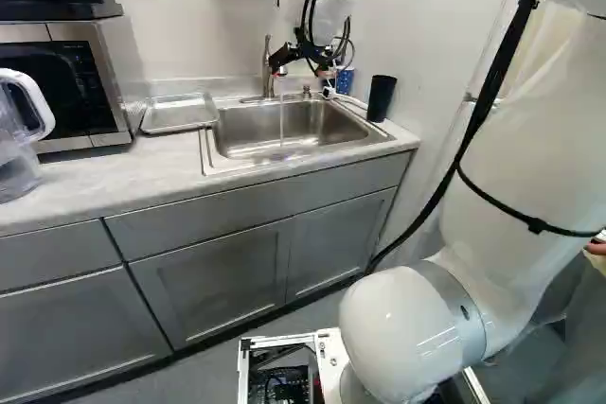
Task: Rinse the cup and place it in the tray
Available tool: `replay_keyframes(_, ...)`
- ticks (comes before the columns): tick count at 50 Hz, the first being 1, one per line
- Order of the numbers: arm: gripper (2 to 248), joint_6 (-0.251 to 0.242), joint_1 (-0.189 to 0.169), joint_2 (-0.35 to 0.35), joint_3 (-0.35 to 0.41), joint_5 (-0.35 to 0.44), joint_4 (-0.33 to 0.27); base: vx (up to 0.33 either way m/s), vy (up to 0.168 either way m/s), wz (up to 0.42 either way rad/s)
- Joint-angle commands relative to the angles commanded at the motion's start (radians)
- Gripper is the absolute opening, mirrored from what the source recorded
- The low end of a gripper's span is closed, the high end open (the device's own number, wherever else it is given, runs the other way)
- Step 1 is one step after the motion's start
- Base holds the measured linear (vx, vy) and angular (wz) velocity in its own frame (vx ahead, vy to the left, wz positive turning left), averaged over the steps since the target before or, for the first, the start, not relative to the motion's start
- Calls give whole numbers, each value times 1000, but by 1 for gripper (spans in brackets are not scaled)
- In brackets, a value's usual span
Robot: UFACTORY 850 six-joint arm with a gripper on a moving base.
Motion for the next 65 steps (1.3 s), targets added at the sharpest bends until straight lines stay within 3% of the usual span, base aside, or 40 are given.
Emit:
replay_keyframes(21,247,0,-27,40,39,-63,0,0,0,0)
replay_keyframes(65,247,0,-45,51,51,-64,3,0,0,0)
